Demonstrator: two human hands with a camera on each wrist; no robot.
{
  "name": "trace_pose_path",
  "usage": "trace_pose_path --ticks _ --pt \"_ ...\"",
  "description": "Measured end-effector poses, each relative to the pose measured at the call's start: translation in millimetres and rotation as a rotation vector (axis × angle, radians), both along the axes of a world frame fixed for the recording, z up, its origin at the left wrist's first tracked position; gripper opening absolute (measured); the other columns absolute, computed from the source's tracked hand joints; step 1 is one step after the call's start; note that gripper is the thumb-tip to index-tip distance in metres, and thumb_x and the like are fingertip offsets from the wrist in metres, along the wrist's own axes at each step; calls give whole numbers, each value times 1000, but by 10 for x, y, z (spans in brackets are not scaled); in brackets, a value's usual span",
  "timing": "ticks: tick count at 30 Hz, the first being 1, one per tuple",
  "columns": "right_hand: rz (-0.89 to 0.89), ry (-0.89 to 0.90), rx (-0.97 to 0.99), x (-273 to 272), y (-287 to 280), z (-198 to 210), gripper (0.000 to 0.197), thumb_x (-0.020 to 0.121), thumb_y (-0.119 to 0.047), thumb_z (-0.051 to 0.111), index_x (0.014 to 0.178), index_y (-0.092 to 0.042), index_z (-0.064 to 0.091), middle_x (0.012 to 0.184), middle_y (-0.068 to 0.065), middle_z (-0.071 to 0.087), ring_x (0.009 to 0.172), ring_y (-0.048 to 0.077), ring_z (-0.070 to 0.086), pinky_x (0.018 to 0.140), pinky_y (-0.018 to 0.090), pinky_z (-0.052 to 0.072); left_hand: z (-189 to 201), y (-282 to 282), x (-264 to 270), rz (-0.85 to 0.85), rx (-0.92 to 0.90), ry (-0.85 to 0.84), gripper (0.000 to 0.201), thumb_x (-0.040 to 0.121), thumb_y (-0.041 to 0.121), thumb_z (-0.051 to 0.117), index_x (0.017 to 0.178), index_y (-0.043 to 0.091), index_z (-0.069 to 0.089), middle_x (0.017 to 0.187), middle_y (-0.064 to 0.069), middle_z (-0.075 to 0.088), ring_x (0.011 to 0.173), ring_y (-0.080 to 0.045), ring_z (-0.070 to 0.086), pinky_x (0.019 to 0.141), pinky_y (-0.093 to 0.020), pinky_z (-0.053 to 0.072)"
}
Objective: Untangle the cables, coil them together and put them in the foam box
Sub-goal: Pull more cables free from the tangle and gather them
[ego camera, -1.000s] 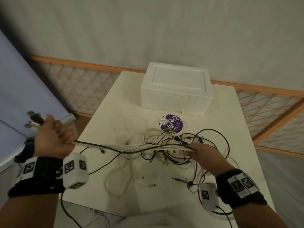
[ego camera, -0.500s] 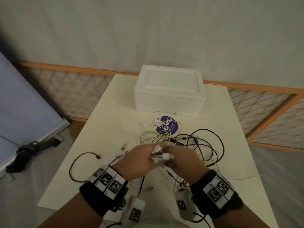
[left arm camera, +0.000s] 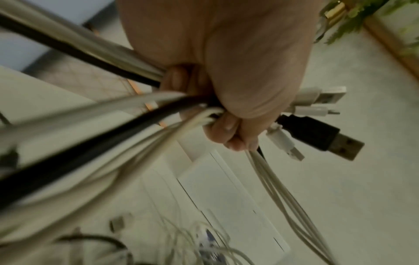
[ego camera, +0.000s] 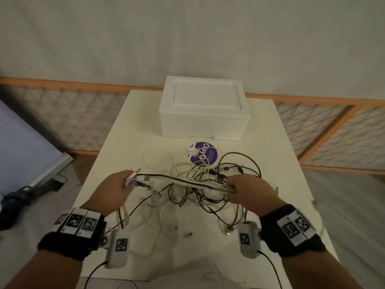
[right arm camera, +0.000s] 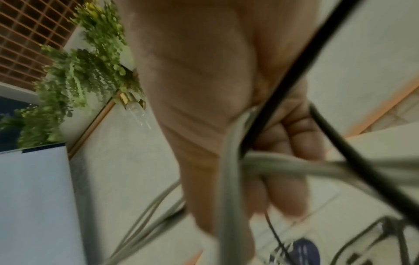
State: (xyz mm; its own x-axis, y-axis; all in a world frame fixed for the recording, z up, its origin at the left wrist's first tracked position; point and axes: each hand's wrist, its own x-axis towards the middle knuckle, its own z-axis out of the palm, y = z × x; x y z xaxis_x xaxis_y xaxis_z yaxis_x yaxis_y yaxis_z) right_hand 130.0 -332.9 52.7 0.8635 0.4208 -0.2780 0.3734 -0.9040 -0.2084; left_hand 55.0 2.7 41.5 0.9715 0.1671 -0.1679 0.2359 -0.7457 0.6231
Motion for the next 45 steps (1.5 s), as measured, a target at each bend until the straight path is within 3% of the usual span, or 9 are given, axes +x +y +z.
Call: trace_pose_path --ticks 7,16,21,24,28,33,39,42,45 --pt "-115 57 16 12 -244 74 21 71 -43 72 75 -32 55 69 -13 55 74 8 55 63 24 44 -109 300 -37 170 -26 -26 14 92 -4 54 101 -2 64 94 -15 58 86 -26 50 79 -31 33" --pt "-206 -76 975 -45 310 655 36 73 -60 59 93 -31 65 90 -19 63 84 -7 56 69 7 41 109 -12 123 31 36 -100 7 92 20 53 86 20 56 78 -4 60 77 -29 59 72 -38 46" --pt "92 -172 498 -110 819 630 72 73 -48 70 136 -27 42 133 -7 51 122 11 45 105 28 34 365 -373 93 -219 38 -197 13 83 18 50 89 17 62 72 4 58 72 -23 57 65 -36 45" --pt "138 -25 254 -174 1017 344 61 82 -33 66 135 -29 35 118 1 63 108 22 59 91 37 49 450 -403 123 -288 101 -248 22 78 8 57 97 14 64 83 -1 65 78 -24 59 68 -37 48" --pt "9 -77 226 -154 874 95 22 94 -36 49 108 -20 50 94 4 66 87 26 62 70 33 48 521 -152 159 -101 145 -336 29 82 -4 61 109 5 65 93 -17 67 88 -33 61 73 -37 44" --pt "-28 -28 236 -244 607 -129 17 96 -35 45 94 -19 51 78 -3 56 75 19 56 64 31 44 456 467 242 166 -24 -310 13 93 15 49 84 18 58 70 -8 55 64 -30 49 61 -38 41" --pt "-8 1 201 -354 567 -178 21 87 -38 58 99 -23 51 82 -9 57 79 17 58 70 35 51 359 830 234 347 57 -302 16 96 14 46 89 5 57 76 -13 57 71 -32 52 70 -46 43" --pt "-141 166 513 -376 509 -148 44 74 -48 74 110 -33 54 93 -18 57 86 4 58 73 23 48 317 922 262 448 78 -300 22 97 11 44 77 9 51 72 -13 53 66 -29 46 65 -38 37" --pt "-276 163 883 -353 465 -46 26 85 -42 64 106 -27 61 96 -13 64 84 -2 59 75 21 47 190 1126 278 571 -13 -271 25 96 20 48 102 -1 60 85 -21 57 75 -28 46 71 -36 36"
